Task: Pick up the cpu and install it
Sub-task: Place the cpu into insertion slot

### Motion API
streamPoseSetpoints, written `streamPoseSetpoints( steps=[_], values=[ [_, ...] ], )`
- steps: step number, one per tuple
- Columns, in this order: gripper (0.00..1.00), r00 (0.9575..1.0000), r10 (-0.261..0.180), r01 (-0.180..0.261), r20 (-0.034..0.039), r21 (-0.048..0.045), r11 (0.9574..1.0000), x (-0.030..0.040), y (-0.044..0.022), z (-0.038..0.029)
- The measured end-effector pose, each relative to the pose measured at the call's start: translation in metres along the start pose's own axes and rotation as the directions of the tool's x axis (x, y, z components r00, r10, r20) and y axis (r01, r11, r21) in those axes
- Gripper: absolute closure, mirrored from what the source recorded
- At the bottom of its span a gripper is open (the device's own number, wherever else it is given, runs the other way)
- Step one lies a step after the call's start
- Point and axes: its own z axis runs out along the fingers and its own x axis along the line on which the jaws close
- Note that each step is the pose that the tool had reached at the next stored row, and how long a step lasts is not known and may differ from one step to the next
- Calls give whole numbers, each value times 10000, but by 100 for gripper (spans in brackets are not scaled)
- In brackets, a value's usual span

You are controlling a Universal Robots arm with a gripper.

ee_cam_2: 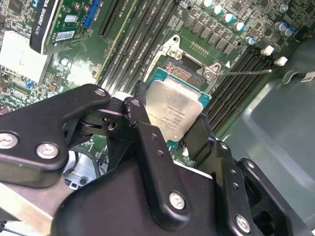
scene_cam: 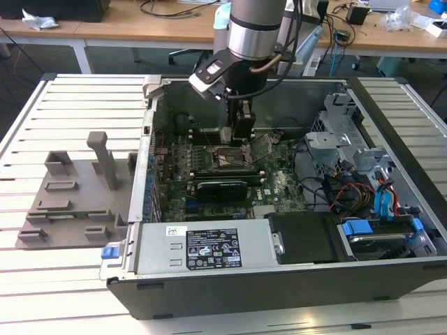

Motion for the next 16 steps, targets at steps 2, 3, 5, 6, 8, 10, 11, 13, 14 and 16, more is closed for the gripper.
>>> streamPoseSetpoints(
  steps=[2, 3, 5, 6, 8, 10, 11, 13, 14, 16],
  values=[
    [45, 10000, 0, 0, -1, -1, 10000, 0, 1, 10],
    [45, 10000, 0, 0, 0, -1, 10000, 1, 1, 17],
    [45, 10000, 0, 0, 0, 0, 10000, 1, 2, 27],
    [45, 10000, 0, 0, -1, 0, 10000, 1, 2, 30],
    [45, 10000, 0, 0, 0, 0, 10000, 2, 3, 41],
    [45, 10000, 0, 0, -1, -1, 10000, 2, 3, 50],
    [45, 10000, 0, 0, -1, -1, 10000, 2, 3, 54],
    [45, 10000, 0, 0, -1, -1, 10000, 3, 4, 67],
    [45, 10000, 0, 0, -1, 0, 10000, 3, 5, 70],
    [45, 10000, 0, 0, -1, -1, 10000, 4, 6, 88]
  ],
)
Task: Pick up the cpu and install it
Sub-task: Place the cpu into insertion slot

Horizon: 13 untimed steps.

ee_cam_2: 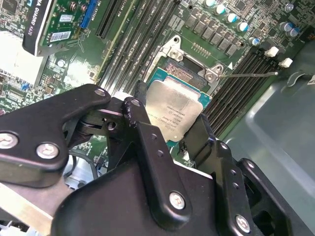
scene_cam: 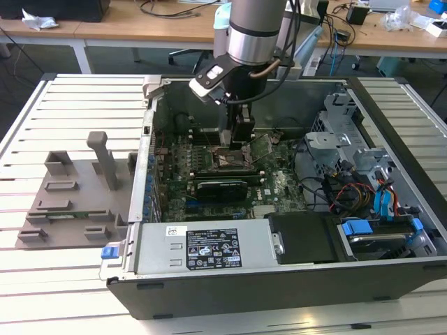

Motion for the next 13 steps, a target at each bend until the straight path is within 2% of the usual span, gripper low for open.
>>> streamPoseSetpoints(
  steps=[13],
  values=[
    [45, 10000, 0, 0, 0, 1, 10000, 3, 5, 75]
  ],
)
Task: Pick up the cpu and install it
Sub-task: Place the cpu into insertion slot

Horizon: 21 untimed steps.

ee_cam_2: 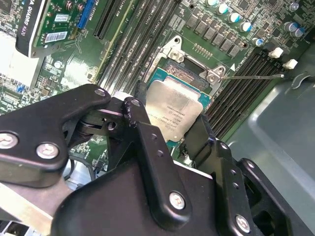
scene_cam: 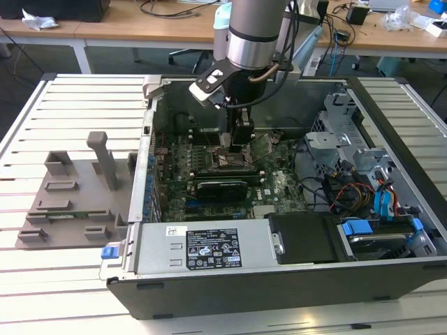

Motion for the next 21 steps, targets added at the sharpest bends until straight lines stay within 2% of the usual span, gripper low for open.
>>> streamPoseSetpoints(
  steps=[15, 21],
  values=[
    [45, 10000, -1, 1, 1, 0, 10000, 6, 17, 84],
    [45, 10000, -3, 3, 0, 0, 10000, 58, 27, 119]
  ],
)
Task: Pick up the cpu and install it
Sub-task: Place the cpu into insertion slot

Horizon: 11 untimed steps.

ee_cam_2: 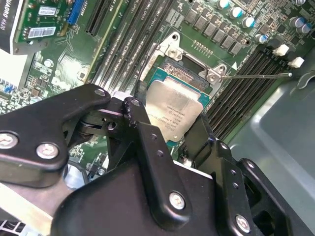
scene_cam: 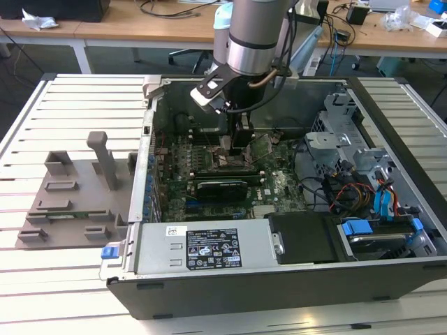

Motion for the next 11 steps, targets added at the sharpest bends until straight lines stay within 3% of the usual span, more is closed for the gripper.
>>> streamPoseSetpoints(
  steps=[11],
  values=[
    [45, 10000, 3, -3, 0, 0, 10000, 21, 13, 141]
  ],
)
